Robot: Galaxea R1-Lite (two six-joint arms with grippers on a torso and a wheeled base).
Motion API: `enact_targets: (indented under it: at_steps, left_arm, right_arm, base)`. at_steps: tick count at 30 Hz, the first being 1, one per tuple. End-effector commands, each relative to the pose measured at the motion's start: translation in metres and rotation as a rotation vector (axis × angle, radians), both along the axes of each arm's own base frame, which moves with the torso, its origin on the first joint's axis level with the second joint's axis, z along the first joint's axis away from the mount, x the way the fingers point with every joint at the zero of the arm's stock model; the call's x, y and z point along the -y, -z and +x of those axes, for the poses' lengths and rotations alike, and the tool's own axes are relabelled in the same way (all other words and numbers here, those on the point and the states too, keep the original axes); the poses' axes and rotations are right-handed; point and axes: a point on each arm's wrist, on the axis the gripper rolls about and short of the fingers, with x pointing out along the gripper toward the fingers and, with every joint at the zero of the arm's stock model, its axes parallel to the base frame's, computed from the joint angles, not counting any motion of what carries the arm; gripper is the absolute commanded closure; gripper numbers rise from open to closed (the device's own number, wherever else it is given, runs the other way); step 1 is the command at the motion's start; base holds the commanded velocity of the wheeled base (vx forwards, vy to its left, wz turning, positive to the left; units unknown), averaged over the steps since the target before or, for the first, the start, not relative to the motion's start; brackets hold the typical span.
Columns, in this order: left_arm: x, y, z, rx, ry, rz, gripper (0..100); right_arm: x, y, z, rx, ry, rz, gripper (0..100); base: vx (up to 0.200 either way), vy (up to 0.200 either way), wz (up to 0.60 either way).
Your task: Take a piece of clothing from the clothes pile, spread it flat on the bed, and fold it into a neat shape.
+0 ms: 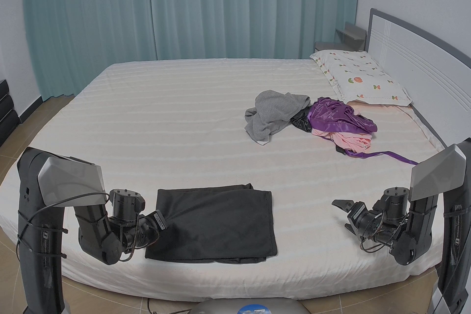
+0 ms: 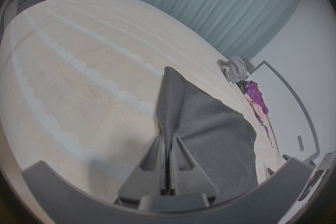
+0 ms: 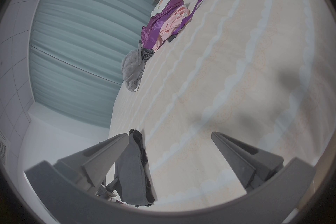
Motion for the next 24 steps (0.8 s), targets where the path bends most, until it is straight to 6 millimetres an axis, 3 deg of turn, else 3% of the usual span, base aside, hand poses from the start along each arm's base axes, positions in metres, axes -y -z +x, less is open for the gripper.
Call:
enact_targets:
  at_steps: [1, 3, 24]
  left_arm:
    - [0.0000, -0.0006, 0.0001, 0.001, -0.004, -0.005, 100]
    - [0.0000, -0.0012, 0.0002, 0.001, -0.010, -0.013, 100]
    - [-0.0012, -0.0074, -0.0027, 0.004, -0.030, -0.035, 100]
  right_arm:
    - [-0.0002, -0.0008, 0.0006, 0.012, 0.000, 0.002, 0]
    - [-0.0002, -0.0008, 0.0006, 0.012, 0.000, 0.002, 0]
    - [-0.0002, -0.0008, 0.0006, 0.012, 0.000, 0.002, 0]
  base:
    - [0.000, 0.000, 0.00]
    - [0.000, 0.000, 0.00]
    - [0.000, 0.200, 0.00]
